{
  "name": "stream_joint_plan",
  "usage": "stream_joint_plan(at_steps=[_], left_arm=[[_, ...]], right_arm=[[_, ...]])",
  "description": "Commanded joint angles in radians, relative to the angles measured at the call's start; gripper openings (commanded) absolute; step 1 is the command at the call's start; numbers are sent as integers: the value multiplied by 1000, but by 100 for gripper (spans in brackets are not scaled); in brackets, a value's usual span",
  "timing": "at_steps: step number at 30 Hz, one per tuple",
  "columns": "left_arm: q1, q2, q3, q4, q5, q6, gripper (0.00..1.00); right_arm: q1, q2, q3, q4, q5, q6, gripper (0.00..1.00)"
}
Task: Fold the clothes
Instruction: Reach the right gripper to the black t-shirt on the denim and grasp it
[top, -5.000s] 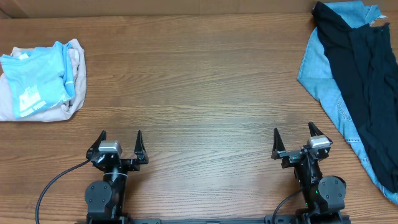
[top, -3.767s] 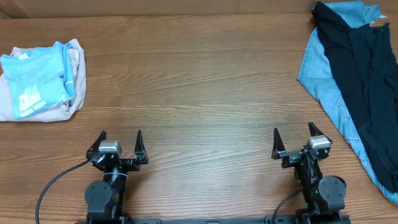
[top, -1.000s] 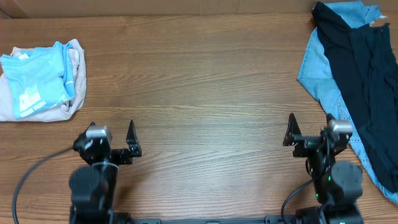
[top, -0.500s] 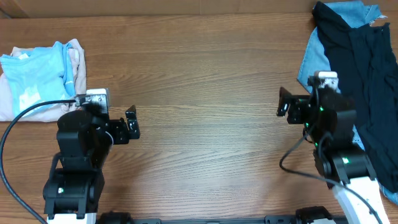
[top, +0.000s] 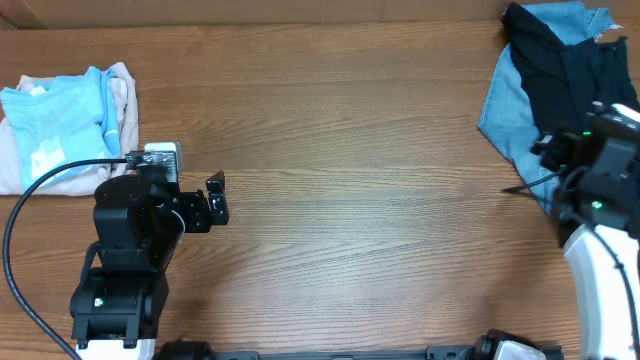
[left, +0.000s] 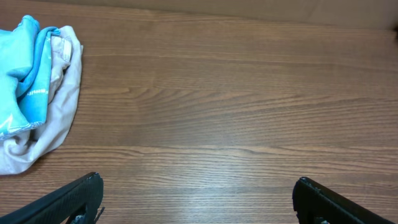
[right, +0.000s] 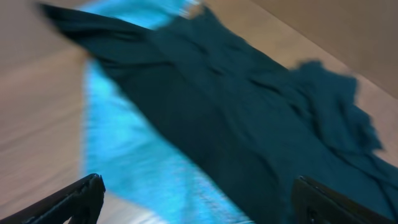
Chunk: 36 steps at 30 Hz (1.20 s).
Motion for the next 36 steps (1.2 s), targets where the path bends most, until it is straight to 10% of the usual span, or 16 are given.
stream_joint_plan(at_steps=[1,17,36], left_arm=[[10,-2,26,5,18,-14,100],[10,-2,26,5,18,-14,100],[10,-2,26,5,18,-14,100]], right_arm=[[-66,100,21,11,-18,34,96],[-287,388,21,64,7,96,88],[-310,389,21,9,7,96,30]])
